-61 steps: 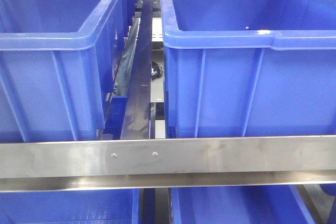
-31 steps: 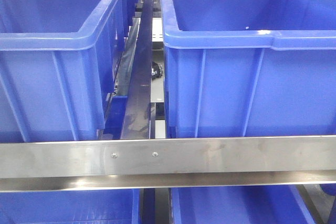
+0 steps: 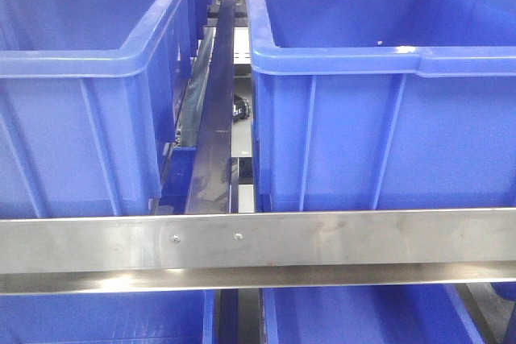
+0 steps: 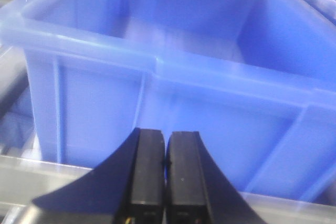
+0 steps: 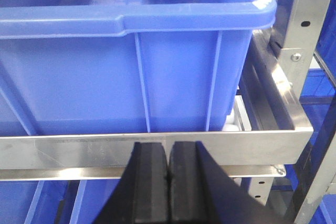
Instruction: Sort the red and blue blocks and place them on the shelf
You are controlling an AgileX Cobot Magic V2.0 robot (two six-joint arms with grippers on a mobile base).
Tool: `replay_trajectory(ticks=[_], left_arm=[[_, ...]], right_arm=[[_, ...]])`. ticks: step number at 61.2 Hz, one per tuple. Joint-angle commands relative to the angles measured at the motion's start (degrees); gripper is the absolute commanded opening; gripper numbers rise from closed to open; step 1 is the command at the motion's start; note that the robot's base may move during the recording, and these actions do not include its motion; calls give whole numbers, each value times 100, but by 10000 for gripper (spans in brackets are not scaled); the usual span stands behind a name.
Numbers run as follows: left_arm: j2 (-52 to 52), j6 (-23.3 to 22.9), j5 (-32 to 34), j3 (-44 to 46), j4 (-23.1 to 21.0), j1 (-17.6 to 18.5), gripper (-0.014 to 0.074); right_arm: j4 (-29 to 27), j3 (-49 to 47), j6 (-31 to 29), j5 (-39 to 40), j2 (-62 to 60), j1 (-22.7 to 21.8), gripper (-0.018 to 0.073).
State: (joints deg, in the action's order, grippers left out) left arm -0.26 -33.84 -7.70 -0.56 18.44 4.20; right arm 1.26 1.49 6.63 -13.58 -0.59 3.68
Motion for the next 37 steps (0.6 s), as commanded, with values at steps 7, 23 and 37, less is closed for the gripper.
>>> replay_trajectory(ticks=[7,23,37], left_arm=[[-98,-13,477,-133,-111,-35,132],[-98,-13,487,-133,-170,-35,132],[-98,383,499,-133,-421,-35,132]], right_arm=[[68,-104,-17,466,-118,-34,55],[68,-104,-17,466,-118,-34,55],[68,-104,-17,466,-118,-34,55]])
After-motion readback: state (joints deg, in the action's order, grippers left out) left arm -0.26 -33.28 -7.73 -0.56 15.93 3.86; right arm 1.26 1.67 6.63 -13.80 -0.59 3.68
